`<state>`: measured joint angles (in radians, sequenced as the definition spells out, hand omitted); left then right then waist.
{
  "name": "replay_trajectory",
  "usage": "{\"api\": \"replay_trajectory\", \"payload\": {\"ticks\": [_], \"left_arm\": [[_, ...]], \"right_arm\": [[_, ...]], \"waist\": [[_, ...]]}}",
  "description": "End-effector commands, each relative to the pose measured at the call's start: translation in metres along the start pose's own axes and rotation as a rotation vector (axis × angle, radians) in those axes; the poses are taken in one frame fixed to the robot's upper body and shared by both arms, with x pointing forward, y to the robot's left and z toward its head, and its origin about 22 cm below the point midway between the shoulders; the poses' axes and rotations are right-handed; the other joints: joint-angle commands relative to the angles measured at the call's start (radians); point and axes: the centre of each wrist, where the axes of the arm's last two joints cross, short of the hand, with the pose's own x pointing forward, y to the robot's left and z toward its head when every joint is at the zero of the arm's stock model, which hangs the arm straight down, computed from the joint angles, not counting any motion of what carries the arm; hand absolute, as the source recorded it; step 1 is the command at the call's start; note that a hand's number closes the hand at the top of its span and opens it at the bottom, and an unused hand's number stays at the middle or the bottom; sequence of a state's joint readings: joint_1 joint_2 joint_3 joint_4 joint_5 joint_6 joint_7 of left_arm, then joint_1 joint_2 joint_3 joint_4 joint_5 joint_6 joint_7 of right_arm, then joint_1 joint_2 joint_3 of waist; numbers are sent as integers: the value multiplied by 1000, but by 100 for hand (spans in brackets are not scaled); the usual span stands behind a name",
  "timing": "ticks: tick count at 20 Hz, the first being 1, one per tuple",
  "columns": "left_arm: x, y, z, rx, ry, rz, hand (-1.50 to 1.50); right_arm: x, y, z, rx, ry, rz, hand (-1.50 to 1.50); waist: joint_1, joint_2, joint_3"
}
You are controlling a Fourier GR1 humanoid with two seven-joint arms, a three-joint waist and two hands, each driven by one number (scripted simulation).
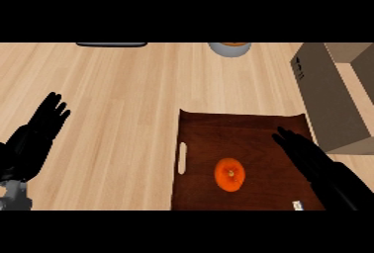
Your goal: Pick the squash from the tray and place it in the cardboard box
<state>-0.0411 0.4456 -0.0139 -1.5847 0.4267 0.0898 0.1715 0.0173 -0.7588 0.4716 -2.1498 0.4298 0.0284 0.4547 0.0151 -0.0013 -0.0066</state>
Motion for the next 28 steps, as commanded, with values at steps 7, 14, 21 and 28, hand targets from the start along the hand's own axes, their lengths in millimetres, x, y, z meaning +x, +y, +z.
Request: {"api": "replay_trajectory", "payload": {"ticks": [7,14,21,28], "left_arm": [[7,2,3,-10,-12,7,0],[-2,-18,7,3,13,3,0],[-4,5,15,-4,-2,-2,0],[18,1,-4,9,9,13,0]], "right_arm": [[78,3,-41,231,201,63,-150],[74,24,-53,301,256,78,-150],[79,35,-52,314,269,74,-150],[51,50,-62,268,199,73,-150]], "waist": [[6,2,5],[-11,0,6],[-11,0,6],[-16,1,7]]}}
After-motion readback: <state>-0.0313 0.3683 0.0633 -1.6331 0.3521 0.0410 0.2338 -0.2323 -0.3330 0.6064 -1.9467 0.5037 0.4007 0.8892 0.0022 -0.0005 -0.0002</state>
